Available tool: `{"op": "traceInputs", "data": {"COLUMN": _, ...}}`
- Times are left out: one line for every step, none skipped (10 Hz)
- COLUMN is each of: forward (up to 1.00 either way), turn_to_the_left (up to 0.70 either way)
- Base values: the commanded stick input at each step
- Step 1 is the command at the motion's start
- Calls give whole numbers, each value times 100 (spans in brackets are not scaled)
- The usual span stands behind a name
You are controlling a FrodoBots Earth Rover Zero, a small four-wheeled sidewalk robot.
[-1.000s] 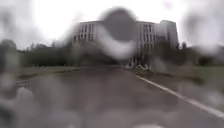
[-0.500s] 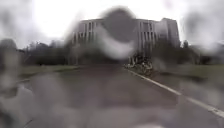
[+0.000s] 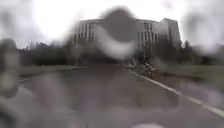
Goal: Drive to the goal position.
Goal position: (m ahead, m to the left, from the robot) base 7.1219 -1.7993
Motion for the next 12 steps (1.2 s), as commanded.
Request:
{"op": "traceInputs", "data": {"forward": 100, "turn_to_the_left": 0}}
{"op": "traceInputs", "data": {"forward": 100, "turn_to_the_left": 0}}
{"op": "traceInputs", "data": {"forward": 100, "turn_to_the_left": 0}}
{"op": "traceInputs", "data": {"forward": 100, "turn_to_the_left": 0}}
{"op": "traceInputs", "data": {"forward": 100, "turn_to_the_left": 0}}
{"op": "traceInputs", "data": {"forward": 100, "turn_to_the_left": 0}}
{"op": "traceInputs", "data": {"forward": 100, "turn_to_the_left": 0}}
{"op": "traceInputs", "data": {"forward": 100, "turn_to_the_left": 0}}
{"op": "traceInputs", "data": {"forward": 100, "turn_to_the_left": 0}}
{"op": "traceInputs", "data": {"forward": 100, "turn_to_the_left": 0}}
{"op": "traceInputs", "data": {"forward": 100, "turn_to_the_left": 0}}
{"op": "traceInputs", "data": {"forward": 100, "turn_to_the_left": 0}}
